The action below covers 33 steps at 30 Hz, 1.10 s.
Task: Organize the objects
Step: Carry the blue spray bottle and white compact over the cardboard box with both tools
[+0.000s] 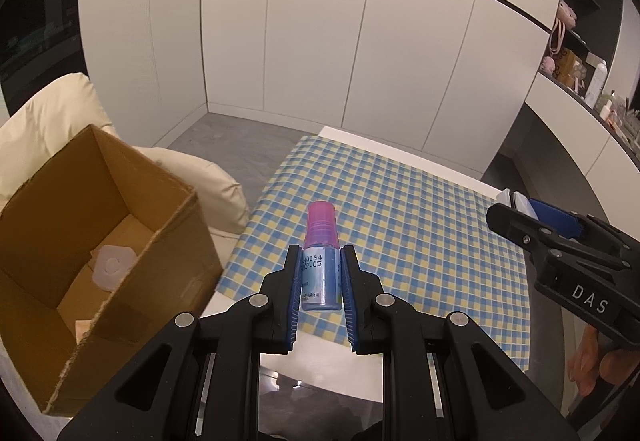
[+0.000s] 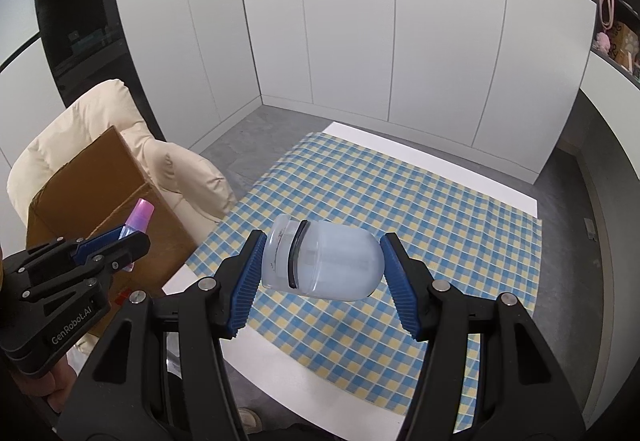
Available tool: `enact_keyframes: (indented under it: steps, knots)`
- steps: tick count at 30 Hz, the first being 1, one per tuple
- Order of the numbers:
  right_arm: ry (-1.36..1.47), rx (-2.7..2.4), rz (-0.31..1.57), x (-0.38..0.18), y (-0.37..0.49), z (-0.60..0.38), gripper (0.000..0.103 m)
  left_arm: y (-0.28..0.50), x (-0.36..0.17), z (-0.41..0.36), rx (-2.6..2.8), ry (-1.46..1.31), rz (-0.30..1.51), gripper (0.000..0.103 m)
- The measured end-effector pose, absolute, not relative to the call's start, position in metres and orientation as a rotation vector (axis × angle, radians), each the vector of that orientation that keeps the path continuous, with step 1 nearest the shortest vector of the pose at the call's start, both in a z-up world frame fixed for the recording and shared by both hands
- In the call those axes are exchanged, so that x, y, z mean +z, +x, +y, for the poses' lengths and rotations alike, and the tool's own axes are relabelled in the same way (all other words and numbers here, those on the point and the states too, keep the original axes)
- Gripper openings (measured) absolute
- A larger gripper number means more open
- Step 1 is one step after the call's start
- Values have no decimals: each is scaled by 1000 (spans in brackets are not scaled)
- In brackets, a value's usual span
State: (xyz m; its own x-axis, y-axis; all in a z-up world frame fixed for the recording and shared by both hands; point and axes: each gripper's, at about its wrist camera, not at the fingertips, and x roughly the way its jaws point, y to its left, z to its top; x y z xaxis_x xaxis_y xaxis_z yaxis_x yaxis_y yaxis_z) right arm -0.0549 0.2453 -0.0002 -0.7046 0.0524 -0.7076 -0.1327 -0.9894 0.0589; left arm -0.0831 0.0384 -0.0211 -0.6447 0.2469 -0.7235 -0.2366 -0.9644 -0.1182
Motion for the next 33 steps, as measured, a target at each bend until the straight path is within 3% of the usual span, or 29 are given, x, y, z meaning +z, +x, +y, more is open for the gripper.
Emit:
enact_keyframes:
  steps: [33]
  knots:
    - [-1190, 2947, 76, 1, -90, 156, 61, -77, -16, -45, 2767, -1159, -102, 18]
